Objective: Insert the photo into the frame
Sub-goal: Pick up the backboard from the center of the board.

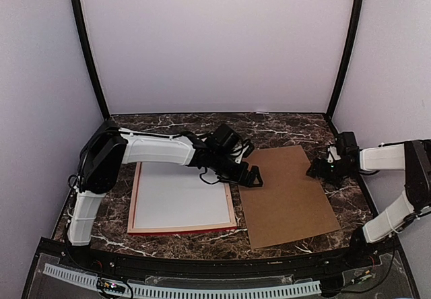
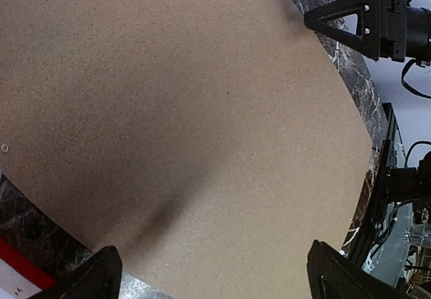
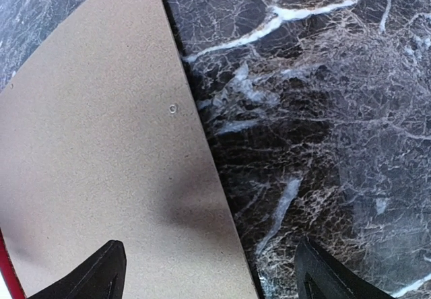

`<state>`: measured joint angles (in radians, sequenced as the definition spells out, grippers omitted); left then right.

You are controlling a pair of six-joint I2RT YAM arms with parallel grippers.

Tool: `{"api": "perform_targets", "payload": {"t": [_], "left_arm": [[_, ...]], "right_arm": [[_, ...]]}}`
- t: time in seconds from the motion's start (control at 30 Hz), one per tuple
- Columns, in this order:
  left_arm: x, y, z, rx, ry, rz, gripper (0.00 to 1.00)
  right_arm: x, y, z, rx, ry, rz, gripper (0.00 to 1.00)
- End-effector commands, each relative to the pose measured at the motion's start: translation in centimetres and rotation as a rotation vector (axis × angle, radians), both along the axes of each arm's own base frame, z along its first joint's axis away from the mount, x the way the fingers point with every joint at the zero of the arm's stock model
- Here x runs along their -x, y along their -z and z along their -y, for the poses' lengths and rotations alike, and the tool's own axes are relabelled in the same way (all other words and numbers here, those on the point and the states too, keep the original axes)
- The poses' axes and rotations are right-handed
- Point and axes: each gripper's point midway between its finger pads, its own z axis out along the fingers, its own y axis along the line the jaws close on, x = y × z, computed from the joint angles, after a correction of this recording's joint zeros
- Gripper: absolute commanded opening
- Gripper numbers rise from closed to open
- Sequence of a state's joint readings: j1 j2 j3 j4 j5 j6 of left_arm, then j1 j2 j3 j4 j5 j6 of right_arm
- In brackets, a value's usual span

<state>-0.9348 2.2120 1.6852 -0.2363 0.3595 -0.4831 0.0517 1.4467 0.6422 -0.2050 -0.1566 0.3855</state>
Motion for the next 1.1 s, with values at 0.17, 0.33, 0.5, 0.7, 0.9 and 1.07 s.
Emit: {"api": "perform_targets", "payload": {"t": [0.17,0.33,0.5,0.7,0.9,1.07], "left_arm": [[0.6,0.5,0.5,-0.048,-0.009,0.019,0.99],[0.9,1.4,-0.3,-0.117,-0.035,0.023,0.99],[1.2,2.2,-0.9,-0.158,-0.057,0.026,0.99],[1.3,2.6,-1.5,-0.215,-0.074,0.055,0.99],[1.4,3.6,-2.5,-0.261,-0.094,0.051,0.99],[1.4,4.5,-3.7,-0.312,-0.117,0.056,0.99]], "right_arm": [[2.1,1.6,-1.3,-0.098,-0.021,-0.050,0.87],[2.6,2.0,-1.7,-0.132,-0.029,-0.060,0.86],[3.1,2.2,-1.7,-0.143,-0.031,-0.066,0.86],[3.2,2.0,-1.5,-0.148,-0.030,-0.061,0.86],[3.3,2.4,-1.8,-0.163,-0.037,-0.073,0.85],[3.3,2.4,-1.9,-0.173,-0.041,-0.073,0.85]]}}
